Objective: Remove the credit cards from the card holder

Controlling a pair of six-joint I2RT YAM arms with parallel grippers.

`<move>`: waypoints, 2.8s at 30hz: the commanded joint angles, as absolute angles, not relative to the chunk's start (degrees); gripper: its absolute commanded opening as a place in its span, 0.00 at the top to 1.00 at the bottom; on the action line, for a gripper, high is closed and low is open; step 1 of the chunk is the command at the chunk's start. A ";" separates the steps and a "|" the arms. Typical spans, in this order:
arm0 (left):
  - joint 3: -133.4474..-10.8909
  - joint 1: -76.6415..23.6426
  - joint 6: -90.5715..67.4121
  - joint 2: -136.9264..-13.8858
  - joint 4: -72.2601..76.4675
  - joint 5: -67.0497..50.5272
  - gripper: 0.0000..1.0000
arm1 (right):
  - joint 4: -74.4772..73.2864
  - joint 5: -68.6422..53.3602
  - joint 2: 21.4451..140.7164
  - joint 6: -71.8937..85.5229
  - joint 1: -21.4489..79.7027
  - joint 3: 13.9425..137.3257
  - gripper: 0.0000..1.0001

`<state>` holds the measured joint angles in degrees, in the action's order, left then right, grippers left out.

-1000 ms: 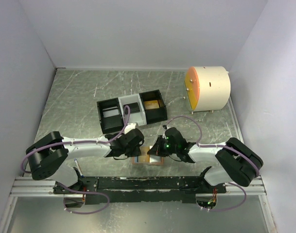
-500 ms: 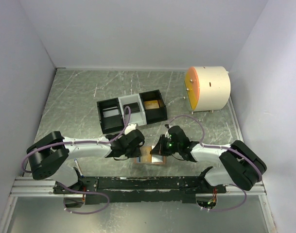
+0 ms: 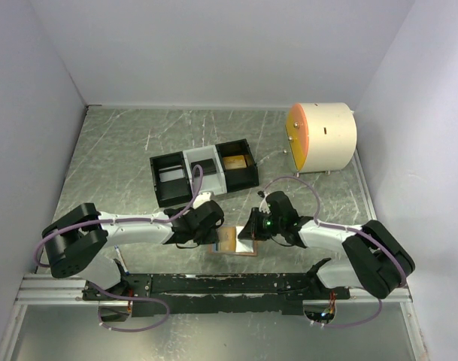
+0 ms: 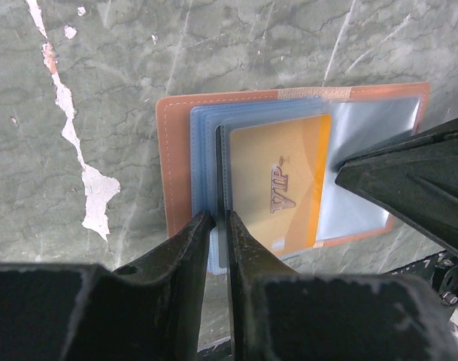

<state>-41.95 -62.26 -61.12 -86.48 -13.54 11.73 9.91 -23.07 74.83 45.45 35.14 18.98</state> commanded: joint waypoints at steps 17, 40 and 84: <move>-42.99 -62.67 -59.59 -89.98 -18.90 11.88 0.75 | 27.58 -32.52 85.54 49.62 35.70 17.52 0.88; -41.56 -62.69 -61.39 -87.13 -20.64 14.28 0.74 | 11.55 -32.92 79.18 40.24 29.75 19.29 1.00; -49.28 -64.77 -56.57 -98.42 -15.98 11.33 0.73 | 9.12 -40.35 76.65 37.67 21.27 18.14 0.99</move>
